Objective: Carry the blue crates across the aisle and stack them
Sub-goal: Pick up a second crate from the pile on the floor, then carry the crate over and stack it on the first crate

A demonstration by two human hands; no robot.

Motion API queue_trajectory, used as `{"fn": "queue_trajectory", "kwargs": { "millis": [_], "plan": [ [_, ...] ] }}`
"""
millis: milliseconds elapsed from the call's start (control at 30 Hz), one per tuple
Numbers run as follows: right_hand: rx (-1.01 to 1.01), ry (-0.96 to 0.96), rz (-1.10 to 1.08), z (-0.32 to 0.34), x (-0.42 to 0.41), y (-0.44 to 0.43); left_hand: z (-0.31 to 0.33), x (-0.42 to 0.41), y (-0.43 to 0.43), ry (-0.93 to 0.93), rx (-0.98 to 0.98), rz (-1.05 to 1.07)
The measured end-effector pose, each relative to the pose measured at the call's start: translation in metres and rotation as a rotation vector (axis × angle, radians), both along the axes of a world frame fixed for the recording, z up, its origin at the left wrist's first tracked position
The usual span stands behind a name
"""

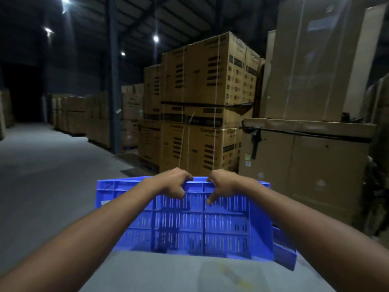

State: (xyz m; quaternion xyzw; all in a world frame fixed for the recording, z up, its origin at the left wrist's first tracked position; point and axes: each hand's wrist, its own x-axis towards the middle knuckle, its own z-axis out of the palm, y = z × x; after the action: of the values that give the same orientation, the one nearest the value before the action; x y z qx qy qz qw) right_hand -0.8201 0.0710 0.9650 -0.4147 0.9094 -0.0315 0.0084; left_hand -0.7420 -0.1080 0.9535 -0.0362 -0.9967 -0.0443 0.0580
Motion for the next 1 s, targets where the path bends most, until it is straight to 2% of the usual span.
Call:
{"fn": "queue_trajectory", "kwargs": {
  "millis": [233, 500, 667, 833, 1000],
  "plan": [
    [-0.002, 0.139, -0.141, 0.025, -0.087, -0.043, 0.023, -0.131, -0.047, 0.003, -0.051, -0.112],
    [-0.001, 0.3, -0.306, 0.009, -0.188, -0.048, 0.014, -0.244, -0.047, 0.165, -0.132, -0.15],
    [0.029, 0.114, -0.43, -0.006, -0.258, -0.038, -0.004, -0.322, -0.032, 0.071, -0.118, -0.228],
    [0.027, -0.151, -0.41, -0.03, -0.358, -0.017, -0.023, -0.428, -0.012, -0.196, 0.005, -0.316],
    [0.061, -0.248, -0.429, -0.05, -0.478, 0.002, -0.044, -0.548, 0.01, -0.392, 0.112, -0.276]
  ]
}}
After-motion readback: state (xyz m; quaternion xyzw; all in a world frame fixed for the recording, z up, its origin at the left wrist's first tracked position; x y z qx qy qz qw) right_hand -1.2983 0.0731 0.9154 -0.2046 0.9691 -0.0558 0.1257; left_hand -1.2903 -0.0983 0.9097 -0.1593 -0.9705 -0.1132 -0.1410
